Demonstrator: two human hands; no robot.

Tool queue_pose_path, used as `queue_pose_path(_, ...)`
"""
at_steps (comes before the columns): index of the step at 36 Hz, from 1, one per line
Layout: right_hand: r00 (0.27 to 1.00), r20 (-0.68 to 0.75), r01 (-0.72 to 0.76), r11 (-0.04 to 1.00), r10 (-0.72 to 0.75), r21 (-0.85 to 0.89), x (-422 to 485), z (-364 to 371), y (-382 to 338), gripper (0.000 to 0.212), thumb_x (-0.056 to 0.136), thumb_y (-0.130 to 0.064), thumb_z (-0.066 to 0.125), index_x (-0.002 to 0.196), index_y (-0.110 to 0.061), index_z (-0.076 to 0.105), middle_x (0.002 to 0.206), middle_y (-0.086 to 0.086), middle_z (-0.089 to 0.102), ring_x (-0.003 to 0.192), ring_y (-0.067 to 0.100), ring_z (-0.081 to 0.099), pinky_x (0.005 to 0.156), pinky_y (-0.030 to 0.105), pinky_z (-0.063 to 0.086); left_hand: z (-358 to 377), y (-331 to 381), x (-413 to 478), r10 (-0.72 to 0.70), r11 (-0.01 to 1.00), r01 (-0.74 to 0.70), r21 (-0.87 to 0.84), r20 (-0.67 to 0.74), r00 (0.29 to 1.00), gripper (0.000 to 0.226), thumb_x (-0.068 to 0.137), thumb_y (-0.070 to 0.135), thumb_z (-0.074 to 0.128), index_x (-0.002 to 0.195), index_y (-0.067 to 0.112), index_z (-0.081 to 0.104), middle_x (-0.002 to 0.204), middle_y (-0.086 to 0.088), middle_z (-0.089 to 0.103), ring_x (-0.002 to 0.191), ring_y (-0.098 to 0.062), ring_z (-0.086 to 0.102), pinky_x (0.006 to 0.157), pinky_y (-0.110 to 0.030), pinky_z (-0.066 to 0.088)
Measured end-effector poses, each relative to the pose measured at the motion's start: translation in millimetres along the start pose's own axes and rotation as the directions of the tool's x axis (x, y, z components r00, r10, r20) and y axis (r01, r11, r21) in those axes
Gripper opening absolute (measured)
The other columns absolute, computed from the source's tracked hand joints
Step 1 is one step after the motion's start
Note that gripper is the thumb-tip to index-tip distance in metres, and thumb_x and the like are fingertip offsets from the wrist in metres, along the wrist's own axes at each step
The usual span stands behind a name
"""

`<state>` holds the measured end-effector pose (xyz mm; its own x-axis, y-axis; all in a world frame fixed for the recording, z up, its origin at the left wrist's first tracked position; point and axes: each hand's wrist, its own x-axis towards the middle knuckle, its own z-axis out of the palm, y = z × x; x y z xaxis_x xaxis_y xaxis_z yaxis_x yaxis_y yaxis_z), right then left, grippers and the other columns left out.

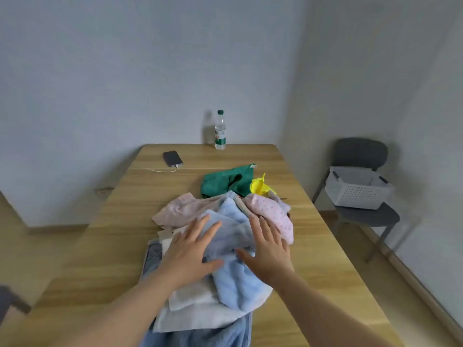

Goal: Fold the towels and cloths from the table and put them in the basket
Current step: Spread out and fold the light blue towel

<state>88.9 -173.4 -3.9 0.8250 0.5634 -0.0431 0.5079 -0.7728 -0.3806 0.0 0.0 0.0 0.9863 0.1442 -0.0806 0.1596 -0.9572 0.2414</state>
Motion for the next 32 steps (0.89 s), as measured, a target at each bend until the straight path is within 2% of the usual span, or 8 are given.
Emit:
queue_pose_path(7, 0.999, 0.052, 0.009, 0.991, -0.016, 0.134, 12.2, 68.7, 24.1, 0.081, 0.089, -0.042, 0.052, 0.148, -0.037, -0.003, 0.144, -0.007, 0.038, 0.129, 0.019, 0.039, 0.102, 0.033, 0.031, 62.3, -15.3, 13.6, -0.103, 0.991, 0.101, -0.092, -0.011, 0.995, 0.107, 0.05, 0.081, 0.026, 0.126, 0.038, -0.035, 0.15, 0.018, -0.023, 0.145, -0.013, -0.006, 0.115, -0.034, 0.013)
queue_pose_path(13, 0.964, -0.266, 0.027, 0.992, 0.008, 0.127, 16.0, 102.8, 28.4, 0.039, 0.093, -0.034, 0.046, 0.132, -0.03, 0.042, 0.12, -0.004, 0.056, 0.115, 0.022, 0.046, 0.088, 0.031, 0.029, 94.0, -19.2, 22.1, -0.135, 0.99, 0.117, -0.076, -0.332, 0.934, 0.072, 0.088, 0.043, 0.056, 0.147, 0.032, 0.017, 0.148, 0.006, 0.03, 0.134, -0.02, 0.033, 0.105, -0.032, 0.03)
queue_pose_path(16, 0.908, -0.417, 0.078, 0.964, 0.037, 0.255, 10.3, 97.5, 21.3, 0.028, 0.09, -0.025, 0.051, 0.118, -0.025, 0.052, 0.111, -0.002, 0.058, 0.111, 0.022, 0.046, 0.083, 0.031, 0.025, 88.5, -16.8, 17.0, -0.153, 0.975, 0.039, -0.221, -0.529, 0.835, 0.028, 0.084, 0.016, 0.062, 0.112, 0.011, 0.06, 0.108, -0.008, 0.062, 0.106, -0.031, 0.054, 0.082, -0.037, 0.04)
queue_pose_path(19, 0.815, -0.579, 0.218, 0.914, 0.022, 0.342, -7.5, 81.9, 10.2, 0.025, 0.085, -0.014, 0.056, 0.109, -0.017, 0.057, 0.103, 0.001, 0.058, 0.105, 0.024, 0.048, 0.085, 0.033, 0.029, 75.4, -6.8, 0.2, -0.152, 0.963, -0.056, -0.262, -0.707, 0.691, 0.01, 0.08, 0.006, 0.066, 0.089, 0.003, 0.063, 0.09, -0.013, 0.063, 0.092, -0.032, 0.053, 0.072, -0.037, 0.036)
queue_pose_path(24, 0.59, -0.808, 0.463, 0.82, -0.003, 0.335, -67.6, 49.6, -7.9, 0.024, 0.077, -0.006, 0.062, 0.101, -0.004, 0.062, 0.103, 0.0, 0.05, 0.102, 0.024, 0.049, 0.087, 0.033, 0.039, 51.9, 30.6, -46.5, -0.107, 0.905, -0.293, -0.308, -0.832, 0.545, 0.014, 0.079, -0.003, 0.063, 0.091, -0.001, 0.056, 0.093, -0.005, 0.049, 0.088, -0.018, 0.042, 0.067, -0.021, 0.025)
queue_pose_path(26, 0.528, -0.848, 0.509, 0.817, -0.047, 0.271, -94.0, 41.3, -8.0, 0.023, 0.074, -0.007, 0.061, 0.097, -0.002, 0.061, 0.113, 0.008, 0.052, 0.105, 0.025, 0.05, 0.087, 0.033, 0.04, 48.0, 48.1, -68.2, -0.133, 0.841, -0.379, -0.385, -0.827, 0.546, 0.016, 0.081, -0.003, 0.059, 0.095, 0.004, 0.054, 0.095, -0.002, 0.051, 0.083, -0.016, 0.046, 0.063, -0.017, 0.029)
queue_pose_path(28, 0.544, -0.836, 0.502, 0.824, -0.065, 0.262, -123.4, 35.9, -6.3, 0.022, 0.076, -0.006, 0.061, 0.098, -0.004, 0.058, 0.123, 0.009, 0.052, 0.11, 0.025, 0.049, 0.089, 0.036, 0.04, 50.4, 66.1, -92.7, -0.162, 0.777, -0.422, -0.467, -0.796, 0.583, 0.02, 0.085, 0.0, 0.056, 0.096, 0.015, 0.049, 0.087, 0.008, 0.053, 0.075, -0.008, 0.048, 0.061, -0.008, 0.034)
queue_pose_path(32, 0.593, -0.803, 0.443, 0.858, -0.061, 0.262, -178.9, 37.7, 6.3, 0.02, 0.076, -0.007, 0.061, 0.093, -0.013, 0.053, 0.093, -0.008, 0.054, 0.095, 0.027, 0.055, 0.086, 0.047, 0.043, 73.0, 89.2, -132.5, -0.102, 0.763, -0.414, -0.497, -0.724, 0.682, 0.016, 0.09, 0.01, 0.055, 0.095, 0.022, 0.046, 0.081, 0.017, 0.053, 0.074, 0.003, 0.05, 0.059, -0.006, 0.037)
